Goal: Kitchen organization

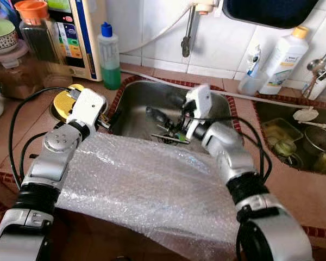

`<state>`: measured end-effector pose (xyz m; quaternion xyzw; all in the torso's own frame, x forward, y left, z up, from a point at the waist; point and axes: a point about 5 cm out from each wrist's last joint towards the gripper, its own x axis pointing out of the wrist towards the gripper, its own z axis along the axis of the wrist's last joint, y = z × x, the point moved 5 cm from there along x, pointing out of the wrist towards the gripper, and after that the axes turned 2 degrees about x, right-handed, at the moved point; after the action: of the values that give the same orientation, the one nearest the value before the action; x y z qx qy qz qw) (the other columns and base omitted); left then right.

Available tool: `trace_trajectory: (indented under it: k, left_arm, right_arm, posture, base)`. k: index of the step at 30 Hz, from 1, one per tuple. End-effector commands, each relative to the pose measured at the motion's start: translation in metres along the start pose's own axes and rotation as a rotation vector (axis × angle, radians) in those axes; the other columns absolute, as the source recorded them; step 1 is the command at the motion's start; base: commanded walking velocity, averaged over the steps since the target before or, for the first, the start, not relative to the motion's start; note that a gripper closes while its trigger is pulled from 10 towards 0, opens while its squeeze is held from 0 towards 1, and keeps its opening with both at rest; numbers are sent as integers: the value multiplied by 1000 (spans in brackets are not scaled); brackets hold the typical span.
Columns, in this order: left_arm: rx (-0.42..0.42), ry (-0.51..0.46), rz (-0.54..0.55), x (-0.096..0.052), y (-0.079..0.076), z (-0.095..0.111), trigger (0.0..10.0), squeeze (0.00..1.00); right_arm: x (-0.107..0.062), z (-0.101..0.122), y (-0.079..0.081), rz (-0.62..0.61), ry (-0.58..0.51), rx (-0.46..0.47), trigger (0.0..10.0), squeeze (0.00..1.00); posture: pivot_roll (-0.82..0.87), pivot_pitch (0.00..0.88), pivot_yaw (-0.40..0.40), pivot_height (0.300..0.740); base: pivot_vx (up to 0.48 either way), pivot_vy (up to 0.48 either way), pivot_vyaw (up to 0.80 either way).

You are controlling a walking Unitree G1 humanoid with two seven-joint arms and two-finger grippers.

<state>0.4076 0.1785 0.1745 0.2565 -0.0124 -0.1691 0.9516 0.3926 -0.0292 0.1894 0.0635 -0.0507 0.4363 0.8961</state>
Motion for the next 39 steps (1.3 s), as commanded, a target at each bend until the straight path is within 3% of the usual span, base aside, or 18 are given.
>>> trace_trajectory:
  k: [1, 3, 13, 22, 29, 30, 31, 32, 33, 34, 35, 36, 37, 39]
  left_arm:
    - [72, -7, -39, 4, -10, 1, 10000, 0]
    - [169, -2, -85, 7, -20, -4, 10000, 0]
    - [328, 33, -130, 15, -31, -20, 10000, 0]
    - [386, 56, -138, 18, -31, -28, 10000, 0]
    - [375, 120, -138, 18, -30, -42, 10000, 0]
    - [369, 140, -124, 17, -28, -46, 10000, 0]
    - [362, 152, -115, 16, -27, -49, 4941, 0]
    - [358, 156, -113, 16, -26, -50, 4941, 0]
    - [351, 160, -107, 16, -25, -51, 2941, 0]
    - [344, 163, -100, 16, -24, -52, 1804, 0]
    - [332, 169, -88, 15, -22, -53, 0, 0]
    - [325, 176, -79, 15, -19, -54, 0, 0]
    - [322, 180, -76, 15, -18, -55, 0, 0]
    - [316, 191, -69, 14, -17, -57, 0, 0]
  right_arm:
    - [-3, 12, 1, -6, -29, -11, 10000, 1000]
    - [-9, 11, 1, -27, -26, 10, 10000, 1000]
    - [-19, 18, 9, -17, 5, 16, 10000, 1000]
    - [-20, 20, 12, -22, 16, 16, 10000, 1000]
    - [-21, 21, 14, -28, 25, 17, 10000, 1000]
    - [-21, 21, 14, -28, 26, 16, 10000, 922]
    - [-22, 21, 14, -27, 28, 15, 10000, 890]
    - [-22, 22, 15, -26, 30, 14, 10000, 890]
    - [-22, 21, 15, -24, 32, 14, 10000, 843]
    - [-22, 21, 16, -21, 34, 14, 10000, 686]
    - [-23, 21, 17, -15, 37, 13, 10000, 427]
    - [-23, 21, 18, -12, 39, 13, 10000, 122]
    - [-23, 21, 18, -10, 40, 13, 10000, 0]
    - [-23, 21, 19, -7, 41, 12, 10000, 0]
  posture:
    - [103, 45, -86, 740]
    - [97, 44, -84, 740]
    - [77, 39, -78, 740]
    - [78, 40, -76, 740]
    - [74, 38, -74, 740]
    - [73, 38, -75, 740]
    - [72, 38, -76, 740]
    - [71, 39, -76, 740]
    - [71, 38, -77, 740]
    - [71, 38, -77, 740]
    - [70, 39, -77, 740]
    - [70, 39, -77, 740]
    - [70, 39, -77, 740]
    - [70, 39, -77, 740]
  base:
    - [0, 0, 0]
    - [0, 0, 0]
    - [0, 0, 0]
    - [0, 0, 0]
    - [0, 0, 0]
    - [0, 0, 0]
    - [0, 0, 0]
    - [0, 0, 0]
    - [0, 0, 0]
    - [0, 0, 0]
    - [0, 0, 0]
    - [0, 0, 0]
    - [0, 0, 0]
    - [0, 0, 0]
